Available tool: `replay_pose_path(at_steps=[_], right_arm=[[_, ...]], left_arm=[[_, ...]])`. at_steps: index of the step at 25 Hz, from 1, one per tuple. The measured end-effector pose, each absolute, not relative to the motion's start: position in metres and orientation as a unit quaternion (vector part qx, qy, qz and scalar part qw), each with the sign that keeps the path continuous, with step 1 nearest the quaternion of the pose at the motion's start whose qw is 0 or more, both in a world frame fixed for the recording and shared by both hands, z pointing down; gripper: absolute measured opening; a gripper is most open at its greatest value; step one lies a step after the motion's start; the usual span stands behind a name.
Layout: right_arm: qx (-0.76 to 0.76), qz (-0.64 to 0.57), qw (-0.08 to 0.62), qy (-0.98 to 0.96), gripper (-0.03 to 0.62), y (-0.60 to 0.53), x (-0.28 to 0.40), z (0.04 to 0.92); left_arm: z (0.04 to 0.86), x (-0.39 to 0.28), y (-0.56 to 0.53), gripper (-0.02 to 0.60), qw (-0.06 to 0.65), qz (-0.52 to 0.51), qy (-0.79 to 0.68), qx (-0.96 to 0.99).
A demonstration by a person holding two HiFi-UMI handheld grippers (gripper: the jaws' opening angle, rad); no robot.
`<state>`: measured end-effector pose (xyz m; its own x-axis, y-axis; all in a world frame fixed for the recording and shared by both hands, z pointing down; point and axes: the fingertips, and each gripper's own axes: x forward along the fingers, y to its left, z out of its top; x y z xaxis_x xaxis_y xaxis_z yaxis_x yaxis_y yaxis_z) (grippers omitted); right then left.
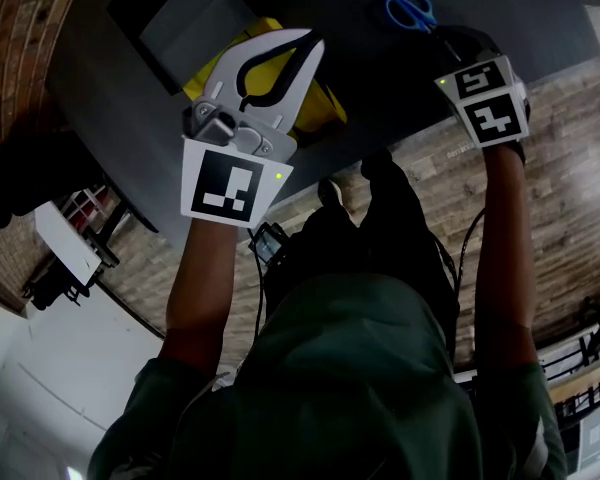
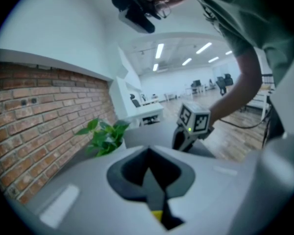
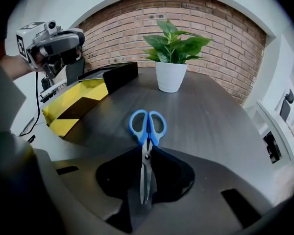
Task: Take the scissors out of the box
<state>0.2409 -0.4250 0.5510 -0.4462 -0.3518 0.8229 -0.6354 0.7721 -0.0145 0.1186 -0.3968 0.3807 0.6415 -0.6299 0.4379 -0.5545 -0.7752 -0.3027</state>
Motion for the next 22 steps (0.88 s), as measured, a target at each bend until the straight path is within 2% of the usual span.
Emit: replay_pose_path(at_steps=[11, 22], right_arm=[[0.3, 0.135, 0.428, -0.842, 0.06, -0.425, 0.239, 0.54], [0.32, 0.061, 0.373, -0.869, 0.046, -0.408, 0.211, 0.439]], left_arm=[[0.355, 0.108, -0.378, 0.0, 0.091, -0.268, 0.337, -0.898], [0.303, 0.081, -0.337, 0.0, 0.124, -0.248, 0.363, -0.889]])
